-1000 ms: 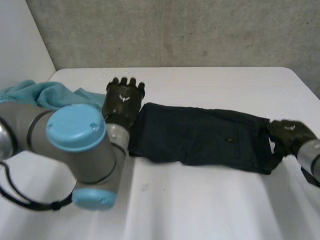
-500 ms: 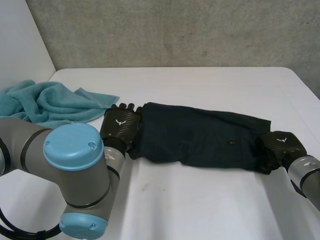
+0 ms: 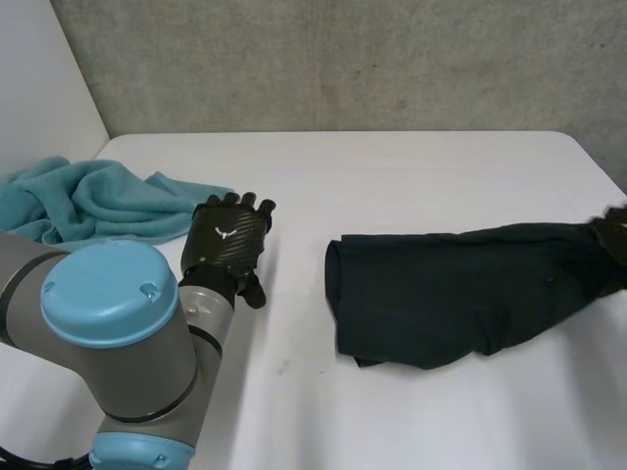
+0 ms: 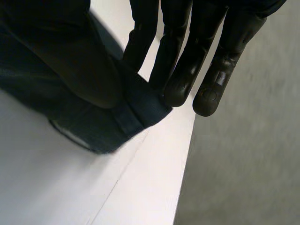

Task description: Fold the laundry.

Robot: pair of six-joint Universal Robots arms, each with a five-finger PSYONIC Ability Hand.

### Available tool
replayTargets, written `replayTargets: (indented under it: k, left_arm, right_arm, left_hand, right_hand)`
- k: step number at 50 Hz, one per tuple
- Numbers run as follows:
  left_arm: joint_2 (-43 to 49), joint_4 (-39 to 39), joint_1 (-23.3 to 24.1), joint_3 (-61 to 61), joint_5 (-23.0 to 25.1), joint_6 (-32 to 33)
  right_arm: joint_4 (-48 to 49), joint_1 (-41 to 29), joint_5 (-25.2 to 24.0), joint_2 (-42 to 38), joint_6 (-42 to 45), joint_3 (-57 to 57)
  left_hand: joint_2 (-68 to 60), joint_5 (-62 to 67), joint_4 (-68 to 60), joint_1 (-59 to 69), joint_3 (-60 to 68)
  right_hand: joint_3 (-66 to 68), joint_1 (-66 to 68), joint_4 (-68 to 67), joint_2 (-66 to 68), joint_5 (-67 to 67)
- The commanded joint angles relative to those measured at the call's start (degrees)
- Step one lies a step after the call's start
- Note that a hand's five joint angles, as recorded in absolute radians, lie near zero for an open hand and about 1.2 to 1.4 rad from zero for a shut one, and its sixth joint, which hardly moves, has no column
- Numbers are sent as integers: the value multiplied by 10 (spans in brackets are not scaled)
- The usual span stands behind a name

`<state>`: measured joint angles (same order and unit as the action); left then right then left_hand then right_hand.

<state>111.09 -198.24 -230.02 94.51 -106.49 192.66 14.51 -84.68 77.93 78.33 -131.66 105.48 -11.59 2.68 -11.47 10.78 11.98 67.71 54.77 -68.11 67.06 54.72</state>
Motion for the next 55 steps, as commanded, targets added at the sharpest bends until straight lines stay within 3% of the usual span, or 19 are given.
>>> replayTargets:
  k: [1,5,8,12,15,18,19,22,25,29,32,33,35,40,46,50,55]
  left_arm:
    - [1,0,-2,-5,-1,0]
    - [1,-1,-3,-13,-2,0]
    - [1,-3,-4,-23,-1,1]
    - [2,-4,-4,-42,-3,2]
    - [4,-5,-3,-63,-2,3]
    - [11,-5,-2,-82,-2,4]
    - [12,-5,0,-96,-1,5]
    - [24,-5,4,-118,-1,5]
    - [51,-1,12,-154,-2,6]
    - [76,20,32,-189,-3,5]
    - [81,41,46,-197,-3,3]
    - [82,45,48,-195,-3,1]
    - [82,51,53,-188,-4,-1]
    - [81,52,64,-160,-5,-6]
    - [83,52,66,-147,-5,-9]
    - [84,52,66,-144,-3,-9]
    - [84,52,66,-144,-2,-9]
  right_arm:
    - [7,-158,-13,2,10,-55]
    - [6,-251,-34,-14,23,-77]
    - [3,-327,-84,-58,53,-82]
    - [-3,-378,-133,-100,94,-78]
    - [-5,-380,-131,-115,99,-80]
    - [-12,-381,-119,-112,79,-79]
    - [-12,-382,-112,-108,49,-79]
    - [-15,-371,-110,-92,-26,-85]
    - [-12,-296,-106,-36,-178,-88]
    - [-8,-232,-102,3,-299,-87]
    - [-15,-177,-93,19,-348,-88]
    - [-19,-127,-88,23,-357,-84]
    - [-24,-83,-88,23,-350,-80]
    - [-62,28,-95,16,-264,-74]
    - [-132,127,-142,-34,-56,-35]
    - [-136,168,-171,-53,2,-12]
    - [-134,199,-224,-78,4,-4]
  left_hand:
    - [14,-25,13,-6,-18]
    - [14,-25,13,-6,-18]
    - [15,-26,14,-7,-19]
    - [16,-27,15,-8,-20]
    - [16,-27,15,-8,-20]
    - [16,-27,15,-8,-20]
    - [16,-27,15,-8,-20]
    - [15,-26,14,-7,-19]
    - [14,-25,13,-6,-18]
    - [12,-23,11,-4,-16]
    - [14,-25,13,-6,-18]
    - [14,-25,13,-6,-18]
    - [14,-25,13,-6,-18]
    - [14,-25,13,-6,-18]
    - [14,-25,13,-6,-18]
    - [14,-25,13,-6,-18]
    - [14,-25,13,-6,-18]
  right_hand:
    - [123,252,-119,129,153]
    - [123,252,-119,129,153]
    - [123,252,-119,129,153]
    - [123,252,-119,129,153]
    - [123,252,-119,129,153]
    - [-269,-139,273,-262,-239]
    - [-463,-334,467,-457,-433]
    - [-519,-390,523,-512,-489]
    - [-527,-398,531,-521,-498]
    - [-516,-386,520,-509,-486]
    - [-507,-378,511,-501,-477]
    - [-467,-338,471,-461,-437]
    - [-398,-269,402,-392,-368]
    - [-376,-247,380,-370,-346]
    - [-376,-247,380,-370,-346]
    - [-376,-247,380,-370,-346]
    - [-373,-243,377,-366,-343]
